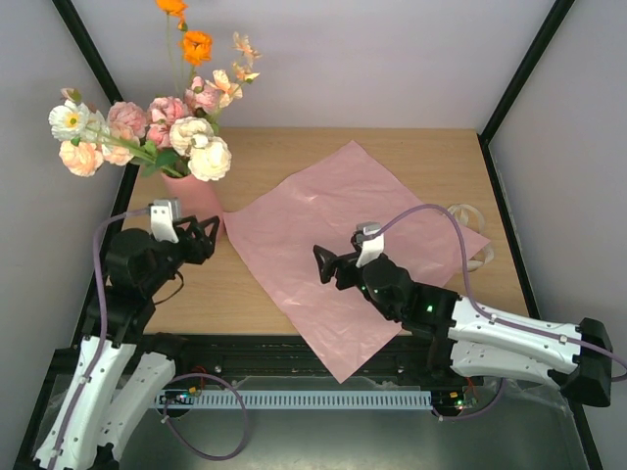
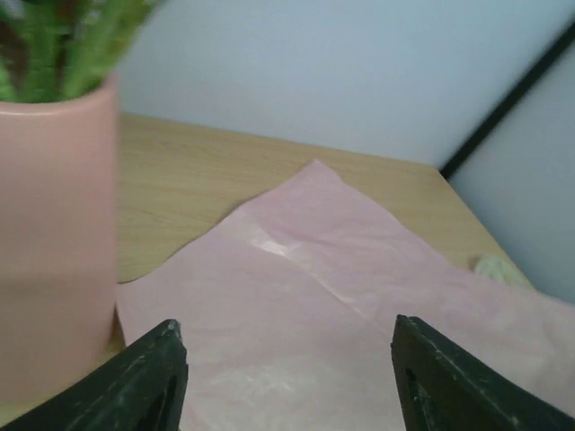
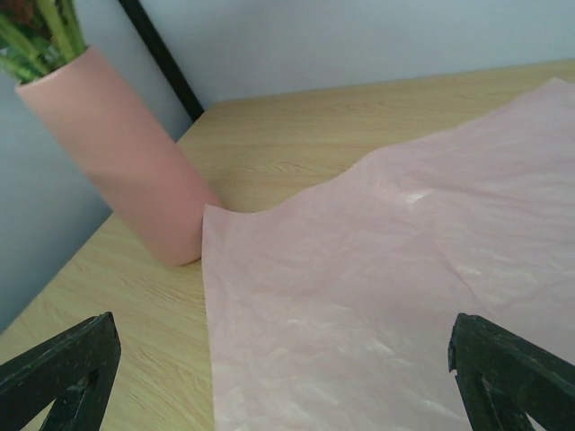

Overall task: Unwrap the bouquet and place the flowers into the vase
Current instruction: Reset both arms

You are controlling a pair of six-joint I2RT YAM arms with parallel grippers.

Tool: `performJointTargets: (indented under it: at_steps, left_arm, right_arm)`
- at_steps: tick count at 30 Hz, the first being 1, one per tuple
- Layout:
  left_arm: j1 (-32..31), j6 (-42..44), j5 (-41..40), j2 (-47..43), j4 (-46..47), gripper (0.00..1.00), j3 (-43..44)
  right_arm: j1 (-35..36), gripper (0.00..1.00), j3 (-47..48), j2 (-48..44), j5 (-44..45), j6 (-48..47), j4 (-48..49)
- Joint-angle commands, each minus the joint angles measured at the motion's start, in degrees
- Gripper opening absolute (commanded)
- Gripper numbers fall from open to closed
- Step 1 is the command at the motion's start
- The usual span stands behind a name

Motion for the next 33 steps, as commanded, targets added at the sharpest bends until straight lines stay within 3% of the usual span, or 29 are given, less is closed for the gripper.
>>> performJointTargets:
  at_steps: [1,6,10,14,20,33]
  left_arm:
    - [0.41,-2.93,13.03,-3.49,4.34,0.99,-3.71]
    - [0.42,-7.52,21.87,-6.07,9.24,0.99,-7.35]
    - [0.41,-7.89,26.46,-7.53,10.14,1.00,-9.07]
    - [0.43,-5.57,24.37,-8.94,7.77,0.99,-9.61]
    - [0.41,-6.63,23.95,-10.29,9.29,0.99,-11.40]
    - [0.40,-6.95,22.23,-12.69,12.03,0.99,-12.52]
  right_arm:
    - [0.35,0.99,1.61,-1.93,4.72,11.41,-6.79]
    - [0.35,0.99,0.41,-5.04,5.76,12.93,-8.45]
    - [0.36,0.99,0.90,-7.11,13.80,12.62,-12.67]
    - [0.35,0.99,1.08,-10.32,18.91,12.71,-15.26]
    - [0.35,0.99,3.14,-15.09,18.54,10.65,-15.99]
    - [0.35,0.99,2.47,-14.43,18.77,9.17,-14.85]
